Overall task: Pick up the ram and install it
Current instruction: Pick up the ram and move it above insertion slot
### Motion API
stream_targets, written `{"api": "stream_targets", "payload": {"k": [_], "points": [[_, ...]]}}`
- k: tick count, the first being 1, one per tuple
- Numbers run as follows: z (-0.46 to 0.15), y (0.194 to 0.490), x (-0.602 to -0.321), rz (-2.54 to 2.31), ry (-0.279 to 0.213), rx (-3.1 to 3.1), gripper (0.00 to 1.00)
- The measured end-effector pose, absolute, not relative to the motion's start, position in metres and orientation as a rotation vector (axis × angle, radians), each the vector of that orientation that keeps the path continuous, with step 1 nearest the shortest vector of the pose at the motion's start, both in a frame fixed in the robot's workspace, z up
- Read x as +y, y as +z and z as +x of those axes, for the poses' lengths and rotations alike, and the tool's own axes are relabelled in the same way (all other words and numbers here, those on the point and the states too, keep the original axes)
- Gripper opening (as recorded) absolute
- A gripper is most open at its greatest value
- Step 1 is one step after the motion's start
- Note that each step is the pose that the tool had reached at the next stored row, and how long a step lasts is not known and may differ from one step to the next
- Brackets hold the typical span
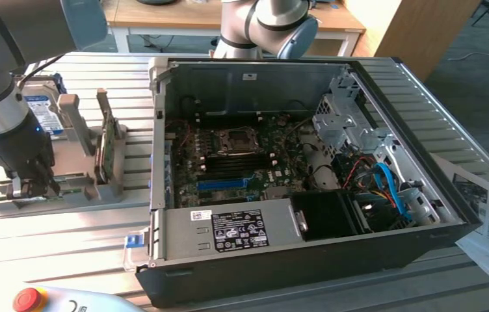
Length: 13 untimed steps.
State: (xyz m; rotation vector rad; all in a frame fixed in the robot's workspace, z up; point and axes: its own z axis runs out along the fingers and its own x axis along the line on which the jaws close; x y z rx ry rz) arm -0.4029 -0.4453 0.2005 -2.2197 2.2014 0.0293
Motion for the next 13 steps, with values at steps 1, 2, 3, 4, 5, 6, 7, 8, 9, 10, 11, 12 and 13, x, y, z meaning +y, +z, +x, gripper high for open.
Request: {"api": "stream_targets", "payload": {"k": [1,2,3,4,5,6,7,8,9,10,11,12,13], "points": [[-0.4029,0.2005,-0.4453,-2.22,0.029,2.201,0.12],[-0.4029,0.2005,-0.4453,-2.22,0.029,2.201,0.12],[-0.4029,0.2005,-0.4453,-2.22,0.029,2.201,0.12],[-0.4029,0.2005,-0.4452,-2.22,0.029,2.201,0.12],[-0.4029,0.2005,-0.4453,-2.22,0.029,2.201,0.12],[-0.4029,0.2005,-0.4452,-2.22,0.029,2.201,0.12],[-0.4029,0.2006,-0.4453,-2.22,0.029,2.201,0.12],[-0.4029,0.2011,-0.4453,-2.219,0.029,2.201,0.12],[-0.4029,0.2021,-0.4453,-2.22,0.029,2.201,0.12],[-0.4029,0.2034,-0.4453,-2.22,0.029,2.201,0.12],[-0.4029,0.2048,-0.4453,-2.22,0.029,2.201,0.12],[-0.4029,0.2067,-0.4453,-2.22,0.029,2.201,0.12],[-0.4029,0.2088,-0.4453,-2.22,0.029,2.201,0.12]]}}
